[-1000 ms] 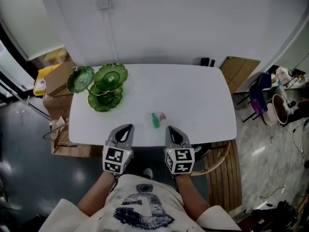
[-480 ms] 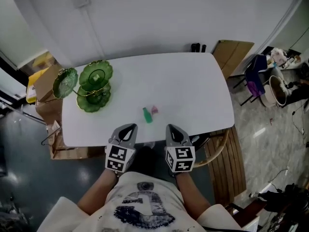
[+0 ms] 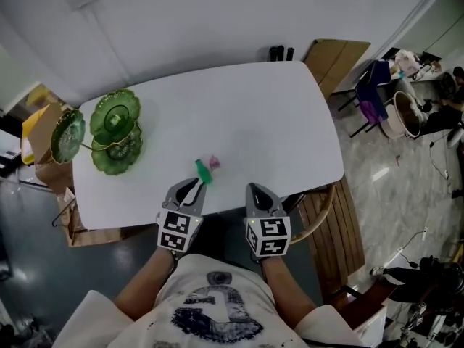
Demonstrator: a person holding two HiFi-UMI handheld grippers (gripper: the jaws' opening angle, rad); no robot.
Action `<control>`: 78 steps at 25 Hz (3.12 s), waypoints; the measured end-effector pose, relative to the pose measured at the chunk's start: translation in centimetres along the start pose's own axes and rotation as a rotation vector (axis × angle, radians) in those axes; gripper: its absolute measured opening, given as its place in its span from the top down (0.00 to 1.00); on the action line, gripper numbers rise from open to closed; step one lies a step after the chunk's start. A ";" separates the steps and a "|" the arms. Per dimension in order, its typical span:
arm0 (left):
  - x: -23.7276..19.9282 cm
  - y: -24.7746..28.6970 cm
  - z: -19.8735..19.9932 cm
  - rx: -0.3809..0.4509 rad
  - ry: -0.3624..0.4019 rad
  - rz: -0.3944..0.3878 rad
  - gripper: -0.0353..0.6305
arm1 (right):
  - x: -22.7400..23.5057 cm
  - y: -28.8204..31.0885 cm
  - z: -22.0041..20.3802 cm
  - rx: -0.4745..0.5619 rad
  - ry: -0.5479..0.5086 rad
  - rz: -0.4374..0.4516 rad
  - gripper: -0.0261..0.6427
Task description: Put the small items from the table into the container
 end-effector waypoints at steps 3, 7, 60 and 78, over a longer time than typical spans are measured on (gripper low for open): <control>0.0 1.5 0.2 -0.017 -0.017 -0.010 0.87 | 0.8 0.6 0.3 -0.011 0.004 -0.007 0.96; -0.2 3.0 0.5 -0.038 -0.029 -0.024 0.83 | 1.1 1.7 0.9 -0.018 0.002 -0.006 0.96; -1.1 16.3 -4.2 -0.384 -0.243 -0.131 0.57 | 4.8 7.6 0.2 -0.098 0.123 -0.090 0.96; -1.1 17.1 -3.8 -0.464 -0.164 -0.183 0.57 | 5.0 8.3 0.3 -0.089 0.157 -0.115 0.96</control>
Point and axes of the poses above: the fingertips, and each gripper's own axes: y forward along the fingers, x to its right, z out of its top, the point moved 10 cm from there along -y, backward along the fingers, and after that the axes turned 13 degrees about y, right-handed, at the moved point
